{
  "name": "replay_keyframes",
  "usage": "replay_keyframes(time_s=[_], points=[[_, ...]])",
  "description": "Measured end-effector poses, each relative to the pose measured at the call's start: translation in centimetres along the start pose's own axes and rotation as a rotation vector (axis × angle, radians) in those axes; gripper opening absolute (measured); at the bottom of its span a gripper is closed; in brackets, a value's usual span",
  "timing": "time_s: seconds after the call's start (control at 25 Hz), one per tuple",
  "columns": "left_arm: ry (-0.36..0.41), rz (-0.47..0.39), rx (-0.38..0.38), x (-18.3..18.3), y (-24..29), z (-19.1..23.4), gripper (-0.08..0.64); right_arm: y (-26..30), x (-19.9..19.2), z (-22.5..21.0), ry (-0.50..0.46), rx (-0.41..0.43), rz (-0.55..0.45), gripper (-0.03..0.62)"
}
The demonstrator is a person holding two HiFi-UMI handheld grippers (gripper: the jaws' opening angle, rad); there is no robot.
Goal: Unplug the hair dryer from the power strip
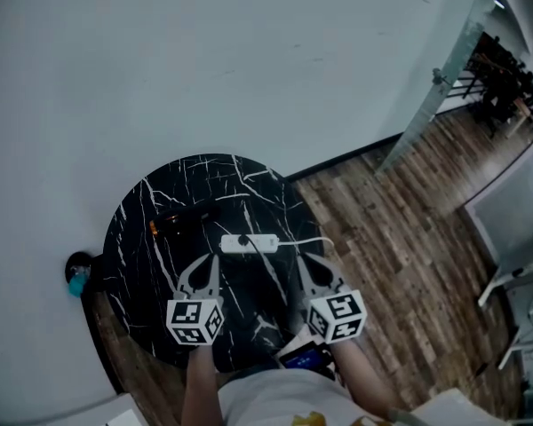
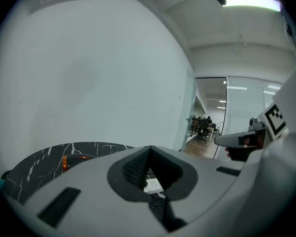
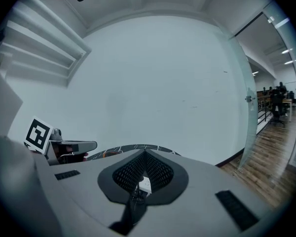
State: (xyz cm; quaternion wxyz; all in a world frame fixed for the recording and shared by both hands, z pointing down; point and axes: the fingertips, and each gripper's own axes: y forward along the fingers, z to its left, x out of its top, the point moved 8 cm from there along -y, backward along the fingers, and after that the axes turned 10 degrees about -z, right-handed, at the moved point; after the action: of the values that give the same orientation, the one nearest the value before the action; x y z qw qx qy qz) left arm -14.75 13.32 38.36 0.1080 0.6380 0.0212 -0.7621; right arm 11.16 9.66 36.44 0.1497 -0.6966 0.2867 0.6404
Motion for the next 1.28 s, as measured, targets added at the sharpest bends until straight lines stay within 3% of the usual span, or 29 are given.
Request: replay_keyframes(time_s=[0.16, 0.4, 0.84, 1.12, 1.28], points=[[-0.011, -0.002, -0.047, -0.2, 1.5, 1.2, -0.002, 1.9, -0.5, 0.4, 0.002, -0.001, 0.012, -0.002], [-0.071, -0.005, -0.053, -0.4, 2.5, 2.6, -0.002, 2.7, -0.5, 0.6, 0.002, -0.018, 0.025, -0.002], [-0.059, 0.046, -0.06, -2.1, 2.7, 2.9, -0.002, 2.9, -1.5, 0.9, 0.002, 0.005, 0.053, -0.002], [0.001, 0.077, -0.026, -2.7, 3.0, 3.1, -0.002, 4.2, -2.1, 0.9, 0.01, 0.044, 0.062, -0.002], [0.023, 0.099, -0.058, -3.4, 3.6, 2.6, -0.002, 4.8, -3.0, 0.2, 0.039, 0.056, 0.073, -0.002]])
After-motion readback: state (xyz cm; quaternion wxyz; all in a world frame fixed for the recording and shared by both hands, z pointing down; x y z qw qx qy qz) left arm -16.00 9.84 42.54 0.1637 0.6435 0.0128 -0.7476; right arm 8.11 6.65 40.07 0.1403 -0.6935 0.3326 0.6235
